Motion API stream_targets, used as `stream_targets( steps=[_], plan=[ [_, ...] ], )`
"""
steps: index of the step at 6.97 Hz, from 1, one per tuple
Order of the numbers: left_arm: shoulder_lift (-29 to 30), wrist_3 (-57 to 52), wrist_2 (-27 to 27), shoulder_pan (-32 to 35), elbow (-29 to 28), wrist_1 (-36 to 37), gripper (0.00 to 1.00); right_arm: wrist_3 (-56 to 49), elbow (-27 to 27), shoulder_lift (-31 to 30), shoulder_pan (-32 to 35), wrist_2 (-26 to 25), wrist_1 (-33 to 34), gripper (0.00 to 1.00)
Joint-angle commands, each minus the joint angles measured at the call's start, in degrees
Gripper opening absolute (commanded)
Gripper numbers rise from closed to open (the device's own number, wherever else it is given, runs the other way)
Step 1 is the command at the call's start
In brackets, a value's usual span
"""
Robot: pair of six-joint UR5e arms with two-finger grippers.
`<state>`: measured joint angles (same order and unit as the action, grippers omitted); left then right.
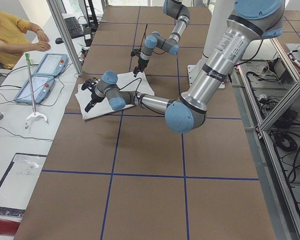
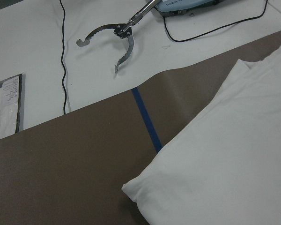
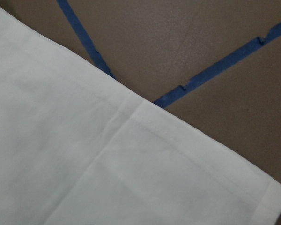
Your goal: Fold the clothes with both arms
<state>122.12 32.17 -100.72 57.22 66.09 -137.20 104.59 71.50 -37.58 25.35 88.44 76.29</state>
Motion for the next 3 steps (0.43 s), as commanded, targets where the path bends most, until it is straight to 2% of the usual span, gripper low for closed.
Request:
stream_targets(
  steps=[1,3],
  plan=[
    [-0.2,0.0,0.0,0.0,0.0,0.0,1.0,-0.1,0.0,0.0,-0.3,0.0,0.4,0.96],
    [-0.3,0.0,0.0,0.0,0.0,0.0,1.0,-0.5,0.0,-0.1,-0.6,0.0,0.5,0.97]
  ],
)
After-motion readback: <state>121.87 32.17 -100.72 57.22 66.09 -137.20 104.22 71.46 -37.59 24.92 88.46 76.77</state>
